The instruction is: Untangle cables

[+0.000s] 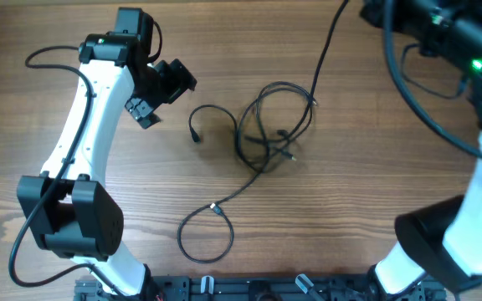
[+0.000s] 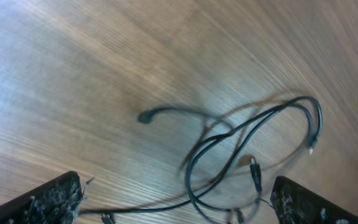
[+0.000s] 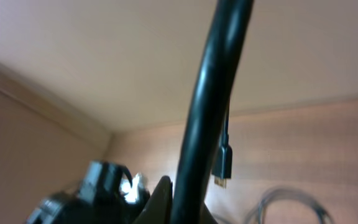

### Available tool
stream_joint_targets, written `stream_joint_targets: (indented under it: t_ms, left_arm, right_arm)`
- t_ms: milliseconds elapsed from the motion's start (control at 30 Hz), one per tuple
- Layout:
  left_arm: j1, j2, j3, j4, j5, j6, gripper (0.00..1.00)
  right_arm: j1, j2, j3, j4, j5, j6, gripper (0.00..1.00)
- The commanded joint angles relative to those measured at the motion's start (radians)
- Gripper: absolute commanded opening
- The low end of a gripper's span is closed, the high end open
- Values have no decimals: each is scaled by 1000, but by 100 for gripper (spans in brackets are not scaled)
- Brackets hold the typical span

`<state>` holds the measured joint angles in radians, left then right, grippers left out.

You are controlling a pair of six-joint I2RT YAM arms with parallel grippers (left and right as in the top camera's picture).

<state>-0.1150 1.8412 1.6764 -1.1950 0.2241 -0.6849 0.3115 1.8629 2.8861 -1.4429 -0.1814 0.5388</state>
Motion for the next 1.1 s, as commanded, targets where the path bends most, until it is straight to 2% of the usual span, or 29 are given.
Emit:
stream_joint_targets:
  t_ms: [0,133,167,267,367,467,567,633,700,833,900,967,1000,1067]
  left_arm:
    - [0,5,3,22,67,140,100]
    - [0,5,3,56,67,126,100]
    - [2,5,3,58,72,124,100]
    - [2,5,3,67,127,226,100]
    - [-2,5,3,69,330,465,100]
    - [-8,5,3,80,349,493,100]
    - [-39,5,3,34,512,781,100]
    - [-74,5,3,32,516,837,100]
    - [-115,5,3,71,500,839,100]
    - [-172,5,3,135,502,848,100]
    - [-215,5,3,115,515,926,99]
    - [-245,5,3,125,498,940,95]
    - [-256,5,3,135,451,939,77]
    - [-257,5,3,134,426,935,66]
  right_arm:
    - [2,119,1,-70,-72,114,4]
    - [6,237,1,-84,-410,28,4]
    - [6,264,1,-85,-424,40,4]
    - [6,315,1,-80,-375,80,4]
    - [6,357,0,-93,-275,90,7]
    - [16,407,-1,-141,-207,93,4]
    - [39,473,-1,-119,-211,204,4]
    - [39,499,-1,-105,-227,266,4]
    - [42,513,-1,-96,-322,272,4]
    - [50,514,-1,-92,-320,273,4]
    - [50,514,-1,-82,-311,273,4]
    - [50,514,-1,-80,-313,273,4]
    - [50,514,-1,-85,-313,273,4]
    - [50,514,-1,-87,-313,273,4]
